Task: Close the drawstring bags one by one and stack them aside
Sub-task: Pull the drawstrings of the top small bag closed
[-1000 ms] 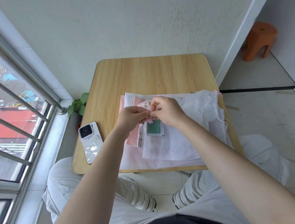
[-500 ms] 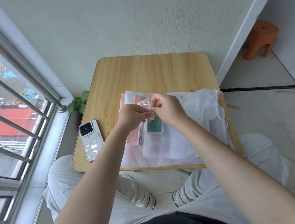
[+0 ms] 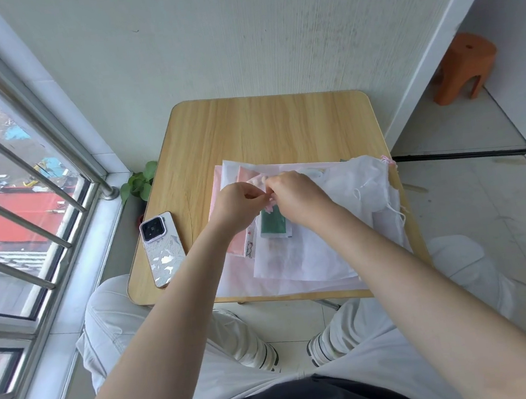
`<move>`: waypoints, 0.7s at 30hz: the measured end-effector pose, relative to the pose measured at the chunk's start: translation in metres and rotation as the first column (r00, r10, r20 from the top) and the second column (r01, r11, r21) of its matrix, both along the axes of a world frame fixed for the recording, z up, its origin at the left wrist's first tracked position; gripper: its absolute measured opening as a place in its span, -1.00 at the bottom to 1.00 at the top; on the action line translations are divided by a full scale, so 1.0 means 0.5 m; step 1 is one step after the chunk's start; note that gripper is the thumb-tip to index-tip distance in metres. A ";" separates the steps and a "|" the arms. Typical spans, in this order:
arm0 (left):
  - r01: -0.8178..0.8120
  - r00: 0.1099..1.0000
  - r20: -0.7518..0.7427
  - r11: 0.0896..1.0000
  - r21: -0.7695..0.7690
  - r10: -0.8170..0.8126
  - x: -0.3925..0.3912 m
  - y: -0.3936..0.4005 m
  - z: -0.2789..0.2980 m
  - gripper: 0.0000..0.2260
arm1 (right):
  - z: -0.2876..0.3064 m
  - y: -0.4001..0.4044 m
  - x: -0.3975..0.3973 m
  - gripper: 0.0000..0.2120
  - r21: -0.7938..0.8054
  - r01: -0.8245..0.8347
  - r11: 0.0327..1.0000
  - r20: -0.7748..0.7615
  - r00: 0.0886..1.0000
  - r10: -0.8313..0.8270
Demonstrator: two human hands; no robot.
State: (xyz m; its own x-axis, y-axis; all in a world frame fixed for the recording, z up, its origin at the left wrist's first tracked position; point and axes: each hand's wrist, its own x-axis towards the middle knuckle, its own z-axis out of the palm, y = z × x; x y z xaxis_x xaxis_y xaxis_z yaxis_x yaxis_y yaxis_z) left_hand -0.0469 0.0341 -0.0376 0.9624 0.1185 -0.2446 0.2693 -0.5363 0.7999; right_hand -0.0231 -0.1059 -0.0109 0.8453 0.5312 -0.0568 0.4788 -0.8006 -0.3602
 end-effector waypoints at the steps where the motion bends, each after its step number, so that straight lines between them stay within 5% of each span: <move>1: 0.004 1.000 0.007 1.000 0.009 -0.004 -0.001 0.000 -0.002 -0.86 | -0.004 -0.001 0.004 -0.80 -0.016 0.002 1.000 -0.015 1.000 -0.003; 6: 0.037 0.997 0.059 0.987 0.156 -0.047 -0.004 0.006 -0.017 -0.94 | -0.021 -0.011 0.025 -0.87 0.143 0.170 0.975 -0.347 0.931 -0.111; 12: -0.018 0.973 0.231 0.992 0.124 -0.011 -0.014 0.004 -0.036 -0.90 | -0.024 -0.026 0.028 -0.88 0.350 0.466 0.813 -0.781 0.624 -0.021; 17: -0.134 0.926 0.375 0.972 0.194 0.052 -0.020 0.001 -0.039 -0.78 | -0.032 -0.030 0.035 -0.86 0.354 0.667 0.655 -0.910 0.406 0.078; 21: -0.070 0.927 0.375 0.977 0.200 -0.010 -0.019 -0.006 -0.038 -0.92 | -0.038 -0.024 0.034 -0.88 0.347 0.696 0.629 -0.917 0.393 0.070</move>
State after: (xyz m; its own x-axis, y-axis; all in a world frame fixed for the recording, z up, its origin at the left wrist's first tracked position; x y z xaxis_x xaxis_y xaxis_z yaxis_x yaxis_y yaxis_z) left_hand -0.0565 0.0310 -0.0568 0.9740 0.1574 0.1627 -0.0074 -0.6961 0.7179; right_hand -0.0059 -0.1177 -0.0298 0.6680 0.4372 -0.6022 -0.5854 -0.1909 -0.7880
